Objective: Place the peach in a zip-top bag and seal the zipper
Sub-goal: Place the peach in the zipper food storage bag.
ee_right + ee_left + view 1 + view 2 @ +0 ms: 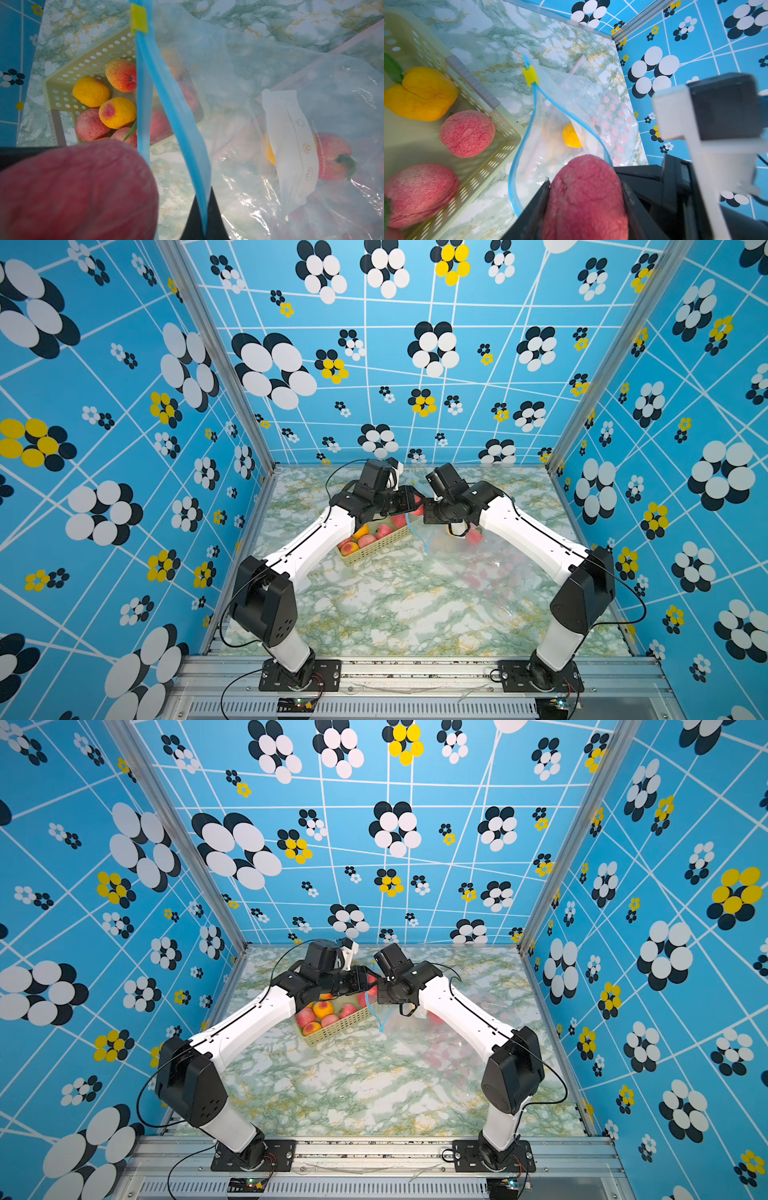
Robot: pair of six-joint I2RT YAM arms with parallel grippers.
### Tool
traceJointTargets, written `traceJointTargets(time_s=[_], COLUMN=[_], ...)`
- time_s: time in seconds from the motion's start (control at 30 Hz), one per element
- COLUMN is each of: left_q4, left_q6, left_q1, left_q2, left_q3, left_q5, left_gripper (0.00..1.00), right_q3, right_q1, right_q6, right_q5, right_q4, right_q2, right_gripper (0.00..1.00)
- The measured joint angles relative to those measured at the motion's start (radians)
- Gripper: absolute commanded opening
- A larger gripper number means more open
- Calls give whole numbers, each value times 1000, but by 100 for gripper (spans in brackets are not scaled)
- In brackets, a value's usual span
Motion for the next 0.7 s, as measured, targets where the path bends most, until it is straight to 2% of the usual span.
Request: traceJointTargets(time_s=[0.2, 0.27, 0.33, 0.43, 0.7], left_q4=[-1, -2, -2, -1, -7], left_q6=[-9, -13, -14, -15, 5], left_q1=[-11, -15, -18, -20, -21], left_q2=[52, 56, 60, 60, 55], left_q3=[0, 0, 0, 0, 0], left_q5=[-27, -30, -31, -39, -68], left_gripper=[63, 69, 79, 86, 88], right_q3=[0, 0, 0, 0, 0], right_q1=[0, 0, 0, 0, 0], right_q6=[11, 15, 15, 18, 18], right_q5=[1, 1, 1, 1, 2], right_q4=[0, 2, 7, 7, 15], right_q2=[-14, -21, -25, -27, -27], right_gripper=[0, 0, 0, 0, 0])
